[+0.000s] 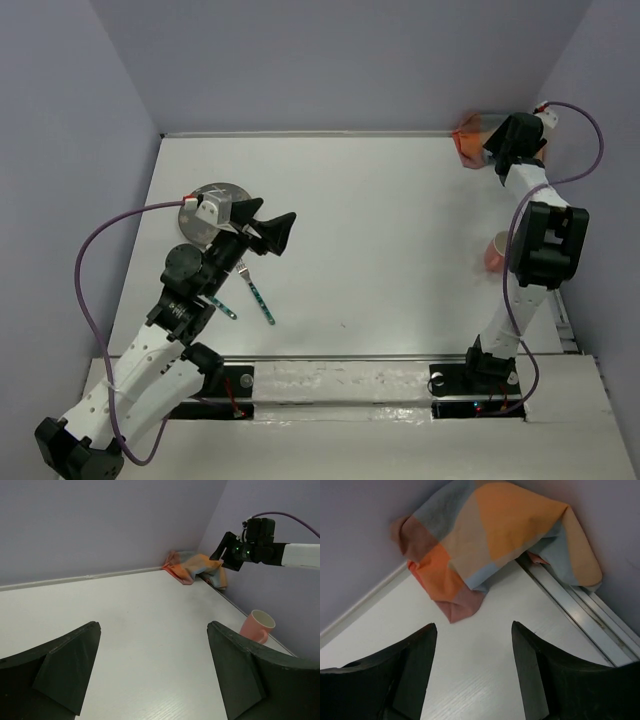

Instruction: Set the dinner table for one person

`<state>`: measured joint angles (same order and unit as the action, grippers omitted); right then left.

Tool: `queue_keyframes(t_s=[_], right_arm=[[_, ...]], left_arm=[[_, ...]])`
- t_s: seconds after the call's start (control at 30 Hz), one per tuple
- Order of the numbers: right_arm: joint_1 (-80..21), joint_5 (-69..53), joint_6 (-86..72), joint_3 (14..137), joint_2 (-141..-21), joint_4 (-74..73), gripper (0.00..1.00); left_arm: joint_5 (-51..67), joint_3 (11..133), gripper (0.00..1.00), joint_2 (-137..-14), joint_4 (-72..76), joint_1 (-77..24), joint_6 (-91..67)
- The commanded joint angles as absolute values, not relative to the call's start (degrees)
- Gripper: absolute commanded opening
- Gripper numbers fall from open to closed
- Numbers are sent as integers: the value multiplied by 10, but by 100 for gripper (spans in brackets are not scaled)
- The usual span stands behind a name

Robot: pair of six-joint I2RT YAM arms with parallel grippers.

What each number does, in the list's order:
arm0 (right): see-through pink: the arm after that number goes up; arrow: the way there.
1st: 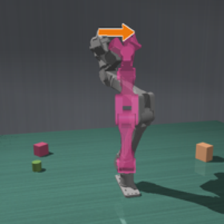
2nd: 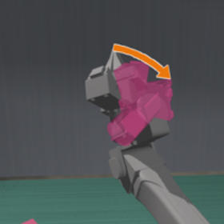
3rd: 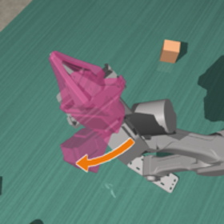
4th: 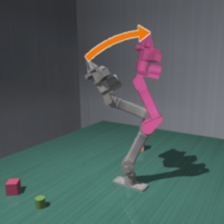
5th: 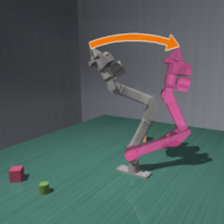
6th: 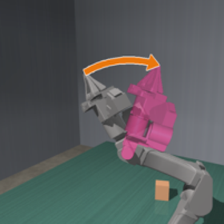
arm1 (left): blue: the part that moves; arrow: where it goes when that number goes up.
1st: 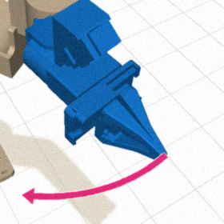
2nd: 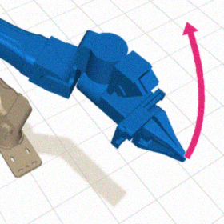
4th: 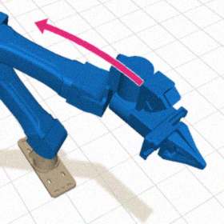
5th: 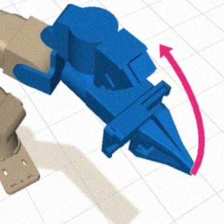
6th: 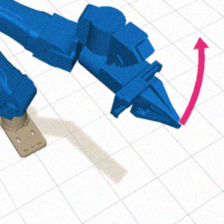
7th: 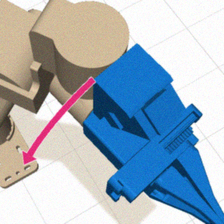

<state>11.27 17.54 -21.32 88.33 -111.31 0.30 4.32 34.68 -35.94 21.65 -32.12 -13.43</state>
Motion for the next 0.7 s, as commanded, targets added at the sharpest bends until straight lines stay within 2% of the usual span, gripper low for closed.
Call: queue_keyframes(t_s=[0.0,0.07,0.17,0.27,0.47,0.57,0.63,0.67], right_arm=[[141,135,-263,970,-1183,14,75],[147,128,-284,997,-1231,17,81],[153,101,-320,1049,-1291,27,84],[153,95,-334,1109,-1333,27,84],[153,92,-376,1183,-1427,25,79],[153,90,-398,1201,-1456,25,70],[153,78,-405,1215,-1468,25,52],[153,71,-405,1219,-1475,25,38]], left_arm=[[40,359,99,-359,257,-318,-123],[42,357,99,-359,258,-318,-121],[46,353,99,-360,265,-318,-117],[26,354,99,-370,264,-318,-113],[0,362,99,-392,257,-318,-101],[-20,366,99,-403,253,-317,-95],[-22,369,99,-413,250,-317,-96],[-22,373,99,-416,249,-317,-96]])
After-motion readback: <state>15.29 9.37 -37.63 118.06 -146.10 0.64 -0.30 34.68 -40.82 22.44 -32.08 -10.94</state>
